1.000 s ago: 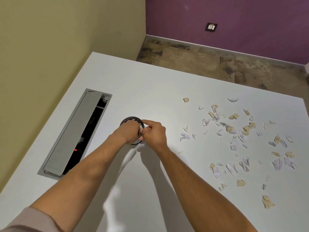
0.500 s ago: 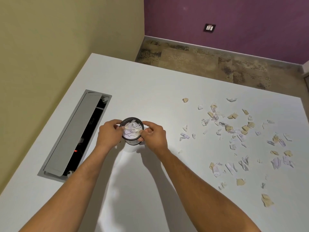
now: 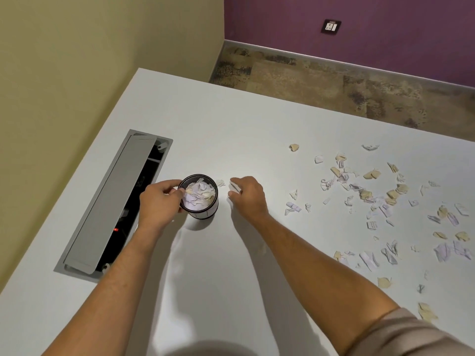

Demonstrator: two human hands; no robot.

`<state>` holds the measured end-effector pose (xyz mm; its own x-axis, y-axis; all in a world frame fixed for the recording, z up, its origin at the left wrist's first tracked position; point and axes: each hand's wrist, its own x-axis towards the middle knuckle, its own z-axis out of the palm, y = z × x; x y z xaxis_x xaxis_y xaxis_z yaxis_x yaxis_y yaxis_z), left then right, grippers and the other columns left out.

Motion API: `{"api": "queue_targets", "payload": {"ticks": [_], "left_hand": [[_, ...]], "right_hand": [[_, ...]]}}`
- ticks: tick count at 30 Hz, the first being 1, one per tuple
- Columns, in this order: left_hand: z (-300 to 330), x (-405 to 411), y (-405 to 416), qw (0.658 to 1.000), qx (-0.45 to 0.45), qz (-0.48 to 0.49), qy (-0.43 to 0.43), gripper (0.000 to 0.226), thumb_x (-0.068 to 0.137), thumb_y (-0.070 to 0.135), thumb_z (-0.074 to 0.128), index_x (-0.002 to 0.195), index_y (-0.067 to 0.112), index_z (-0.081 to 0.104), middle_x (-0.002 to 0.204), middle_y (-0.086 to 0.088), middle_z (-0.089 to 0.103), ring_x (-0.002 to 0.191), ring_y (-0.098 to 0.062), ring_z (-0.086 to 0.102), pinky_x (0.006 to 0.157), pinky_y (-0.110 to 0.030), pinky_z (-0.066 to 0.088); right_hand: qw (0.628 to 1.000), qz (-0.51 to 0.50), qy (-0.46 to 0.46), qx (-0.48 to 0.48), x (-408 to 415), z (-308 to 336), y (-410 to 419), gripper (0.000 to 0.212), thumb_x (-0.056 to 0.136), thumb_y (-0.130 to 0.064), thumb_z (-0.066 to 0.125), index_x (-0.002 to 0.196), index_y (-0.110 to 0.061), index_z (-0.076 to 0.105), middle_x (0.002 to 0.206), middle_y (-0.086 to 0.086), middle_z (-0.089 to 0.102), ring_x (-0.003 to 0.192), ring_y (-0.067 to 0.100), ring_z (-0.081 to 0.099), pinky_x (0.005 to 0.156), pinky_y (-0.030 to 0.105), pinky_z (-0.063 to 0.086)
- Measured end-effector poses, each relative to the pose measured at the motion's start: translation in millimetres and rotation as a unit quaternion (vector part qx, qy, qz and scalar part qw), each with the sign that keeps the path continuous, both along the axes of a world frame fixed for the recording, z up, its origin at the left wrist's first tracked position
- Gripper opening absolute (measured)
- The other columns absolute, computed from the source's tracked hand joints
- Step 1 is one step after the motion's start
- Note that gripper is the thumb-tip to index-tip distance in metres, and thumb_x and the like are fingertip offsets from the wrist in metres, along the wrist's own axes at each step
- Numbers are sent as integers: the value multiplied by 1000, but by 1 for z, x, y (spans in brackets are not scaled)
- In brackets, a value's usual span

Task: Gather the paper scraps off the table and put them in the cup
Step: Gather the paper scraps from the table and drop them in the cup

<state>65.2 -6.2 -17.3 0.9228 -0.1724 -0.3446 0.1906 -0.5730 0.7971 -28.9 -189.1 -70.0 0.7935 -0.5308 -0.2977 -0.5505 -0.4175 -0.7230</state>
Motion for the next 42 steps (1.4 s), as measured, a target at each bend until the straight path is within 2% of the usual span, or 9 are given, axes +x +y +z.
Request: {"api": "queue_targets", "payload": {"ticks": [4, 12, 15, 18, 23, 25, 32, 36, 42], "left_hand": [[-3, 0, 1, 1000, -15, 1, -1, 23, 81, 15, 64, 84, 34, 77, 73, 2, 72, 50, -14, 67, 50, -31, 59], [-4, -4, 0, 997, -74, -5, 5, 28, 85, 10, 64, 87, 36, 76, 86, -16, 72, 64, -17, 70, 56, -25, 59], [-3, -6, -5, 996, -87, -1, 15, 32, 85, 9, 65, 80, 40, 75, 87, -18, 72, 61, -13, 69, 55, -22, 57], [-3, -8, -8, 996, -88, -14, 26, 36, 85, 11, 65, 76, 44, 76, 83, -18, 71, 56, -13, 69, 59, -28, 60], [-5, -9, -7, 994, -100, -23, 45, 33, 86, 13, 65, 80, 44, 76, 75, -3, 72, 59, -16, 71, 65, -32, 61], [-5, -10, -7, 993, -103, -20, 52, 32, 87, 13, 66, 80, 42, 76, 74, 2, 72, 62, -16, 72, 64, -31, 61], [-1, -11, -8, 997, -69, -12, 31, 21, 86, 18, 68, 79, 37, 75, 68, -1, 71, 51, -18, 65, 69, -39, 62], [2, -15, -6, 1000, -10, 2, -13, 19, 88, 24, 66, 105, 18, 74, 86, 1, 70, 80, -24, 68, 85, -45, 57], [24, -58, -12, 984, 0, 5, -176, 18, 93, 16, 56, 100, 13, 72, 99, -4, 64, 87, -17, 59, 81, -27, 44]], "right_hand": [[977, 177, 36, -110, 29, -12, -1, 41, 93, -16, 56, 134, -17, 55, 136, 14, 45, 122, 33, 42, 100, 32, 32], [929, 251, 64, -266, 22, -9, 8, 18, 88, -1, 47, 96, -3, 62, 106, 9, 55, 108, 25, 46, 69, 36, 43], [948, 213, 56, -229, 16, -7, 6, 17, 83, 4, 48, 90, 1, 64, 100, 14, 61, 101, 30, 52, 69, 37, 43], [998, 16, 20, -56, 12, 0, 1, 23, 79, 4, 55, 88, -3, 75, 94, 11, 73, 94, 27, 64, 79, 32, 48], [950, -249, -96, 164, -5, 23, -7, 14, 79, -8, 70, 88, -16, 78, 82, 0, 76, 83, 14, 71, 80, 23, 56], [945, -224, -143, 190, -6, 36, -2, 13, 79, -9, 73, 87, -17, 77, 75, -6, 74, 71, 6, 70, 68, 15, 54], [977, -47, -177, 108, -5, 62, 26, 26, 90, 3, 55, 104, -7, 75, 99, 4, 74, 87, 9, 65, 77, 5, 46], [974, -72, -187, 104, -19, 67, 22, 33, 94, 4, 49, 111, -12, 72, 110, -3, 72, 97, 7, 63, 86, 9, 45], [961, -169, -186, 116, -75, 65, 19, 33, 98, -2, 45, 117, -18, 67, 113, -13, 67, 92, -14, 58, 80, 0, 39]]}}
